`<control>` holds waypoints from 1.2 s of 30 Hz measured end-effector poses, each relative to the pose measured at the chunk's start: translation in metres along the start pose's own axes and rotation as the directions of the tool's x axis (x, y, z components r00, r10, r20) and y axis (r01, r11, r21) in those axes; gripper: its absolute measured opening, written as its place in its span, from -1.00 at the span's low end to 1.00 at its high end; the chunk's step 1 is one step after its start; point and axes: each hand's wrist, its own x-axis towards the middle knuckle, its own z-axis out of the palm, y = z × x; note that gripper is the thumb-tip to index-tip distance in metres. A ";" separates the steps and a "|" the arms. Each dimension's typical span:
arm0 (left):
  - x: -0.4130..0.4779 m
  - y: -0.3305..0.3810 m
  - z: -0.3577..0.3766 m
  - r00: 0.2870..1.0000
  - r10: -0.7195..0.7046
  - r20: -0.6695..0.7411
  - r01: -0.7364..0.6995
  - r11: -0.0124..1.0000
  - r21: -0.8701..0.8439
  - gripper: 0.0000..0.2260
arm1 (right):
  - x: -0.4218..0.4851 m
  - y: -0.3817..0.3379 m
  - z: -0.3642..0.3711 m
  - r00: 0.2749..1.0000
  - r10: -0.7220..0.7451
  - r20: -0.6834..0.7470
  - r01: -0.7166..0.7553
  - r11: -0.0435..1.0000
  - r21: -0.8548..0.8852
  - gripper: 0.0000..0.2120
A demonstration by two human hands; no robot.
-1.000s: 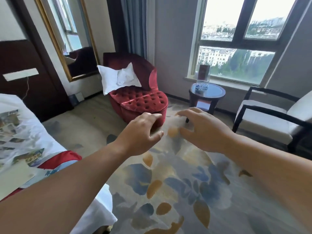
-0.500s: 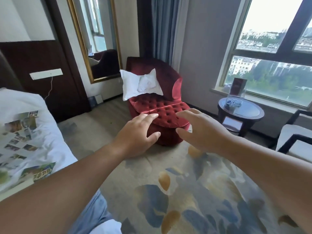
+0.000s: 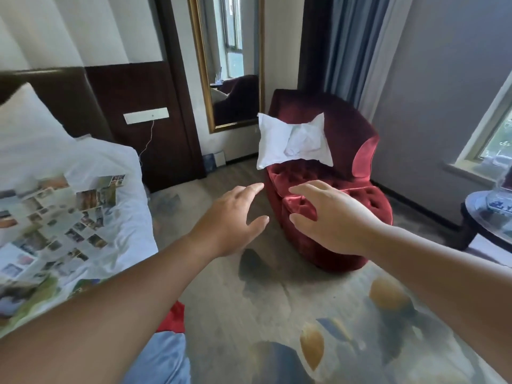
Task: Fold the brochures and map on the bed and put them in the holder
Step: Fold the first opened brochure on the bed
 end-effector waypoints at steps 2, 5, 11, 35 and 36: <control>0.030 -0.010 0.002 1.000 -0.020 -0.012 0.020 1.000 0.007 -0.44 | 0.036 0.015 0.000 0.999 -0.037 0.018 0.037 0.999 0.006 -0.45; 0.067 -0.032 0.000 0.996 -0.072 -0.046 0.071 0.997 -0.013 -0.44 | 0.088 0.028 0.003 0.997 -0.078 0.024 0.078 0.997 0.027 -0.45; 0.112 -0.092 -0.006 0.979 -0.175 -0.100 0.177 0.984 0.004 -0.40 | 0.184 0.031 0.030 0.981 -0.174 0.085 0.170 0.984 0.055 -0.47; 0.225 -0.400 -0.085 0.805 -0.531 -0.263 0.561 0.826 0.049 -0.41 | 0.568 -0.105 0.181 0.822 -0.532 0.203 0.499 0.845 0.193 -0.50; 0.230 -0.409 -0.087 0.792 -0.547 -0.270 0.580 0.813 0.055 -0.41 | 0.581 -0.108 0.187 0.808 -0.553 0.206 0.513 0.831 0.216 -0.52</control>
